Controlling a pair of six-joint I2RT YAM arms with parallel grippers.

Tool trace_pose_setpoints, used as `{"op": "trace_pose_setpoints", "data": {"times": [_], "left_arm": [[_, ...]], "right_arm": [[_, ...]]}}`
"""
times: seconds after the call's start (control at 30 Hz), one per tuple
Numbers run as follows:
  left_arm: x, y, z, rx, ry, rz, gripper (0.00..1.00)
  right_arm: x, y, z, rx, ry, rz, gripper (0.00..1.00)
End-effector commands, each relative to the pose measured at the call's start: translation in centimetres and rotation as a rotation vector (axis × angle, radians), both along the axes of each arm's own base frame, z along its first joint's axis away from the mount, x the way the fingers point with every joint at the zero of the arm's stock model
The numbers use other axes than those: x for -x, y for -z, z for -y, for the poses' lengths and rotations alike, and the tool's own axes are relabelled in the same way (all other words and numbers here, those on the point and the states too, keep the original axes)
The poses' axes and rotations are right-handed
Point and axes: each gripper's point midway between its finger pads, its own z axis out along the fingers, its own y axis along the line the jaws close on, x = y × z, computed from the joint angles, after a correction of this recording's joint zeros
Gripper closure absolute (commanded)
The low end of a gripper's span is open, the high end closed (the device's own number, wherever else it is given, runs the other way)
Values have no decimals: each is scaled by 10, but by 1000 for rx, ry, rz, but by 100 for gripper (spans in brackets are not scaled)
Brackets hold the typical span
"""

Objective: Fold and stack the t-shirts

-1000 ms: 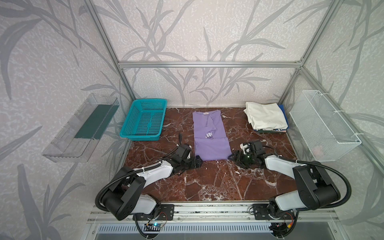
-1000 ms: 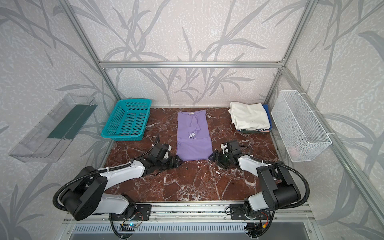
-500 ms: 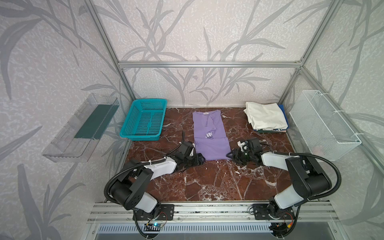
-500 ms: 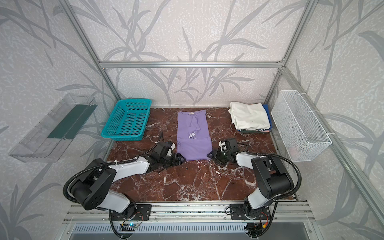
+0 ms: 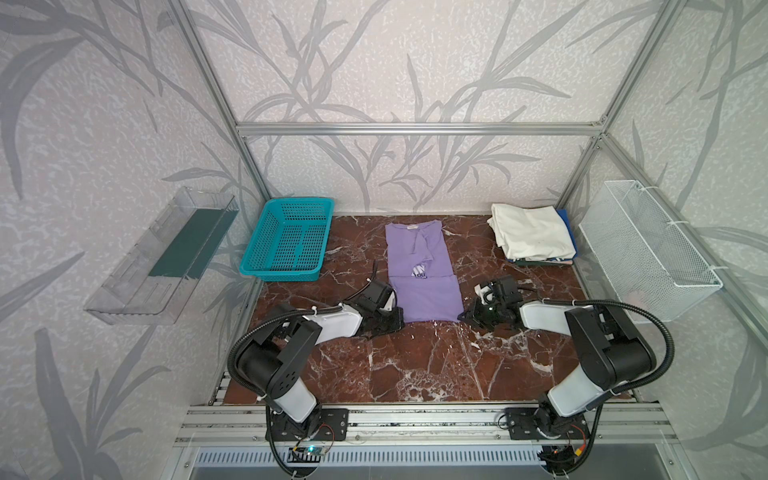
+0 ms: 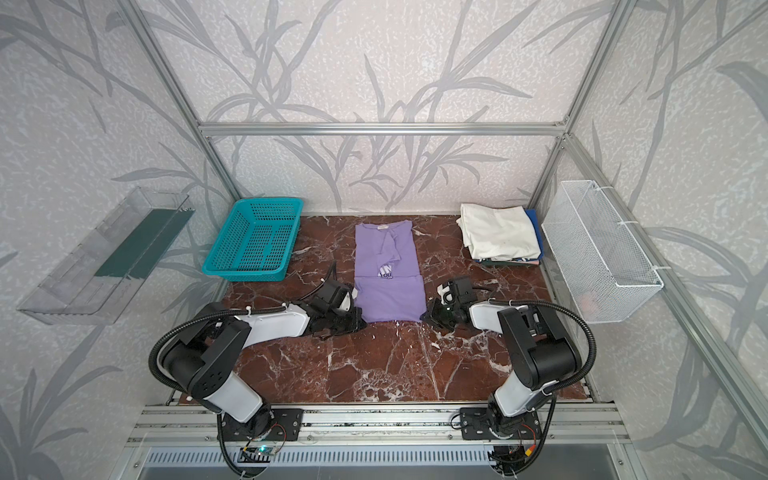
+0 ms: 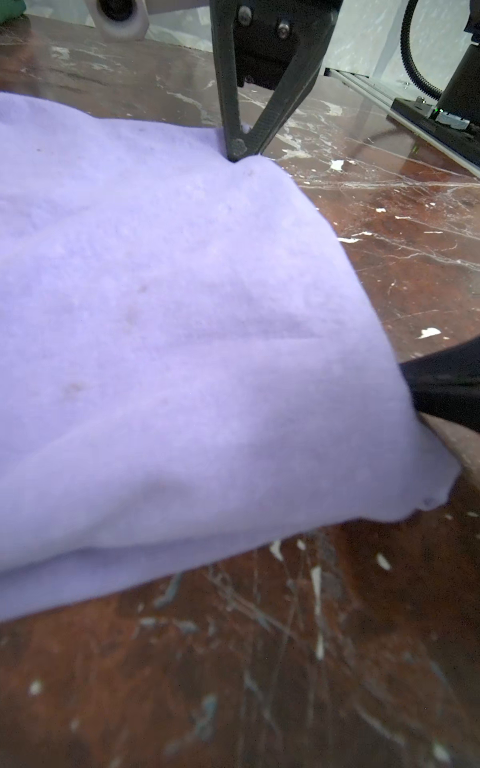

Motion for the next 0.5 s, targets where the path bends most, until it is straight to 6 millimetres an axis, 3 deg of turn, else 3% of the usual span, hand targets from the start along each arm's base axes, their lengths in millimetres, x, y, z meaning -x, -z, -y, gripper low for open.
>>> {"op": "trace_pose_setpoints", "data": {"times": [0.0, 0.2, 0.33, 0.47], "left_arm": [[30, 19, -26, -122, 8, -110, 100], [38, -4, -28, -109, 11, -92, 100], [41, -31, -34, -106, 10, -34, 100], [41, -53, -43, -111, -11, 37, 100]], "right_arm": [[13, -7, 6, 34, -19, -10, 100], [25, -34, 13, 60, -9, 52, 100], [29, -64, 18, 99, -16, 123, 100], [35, -80, 21, 112, -21, 171, 100]]}}
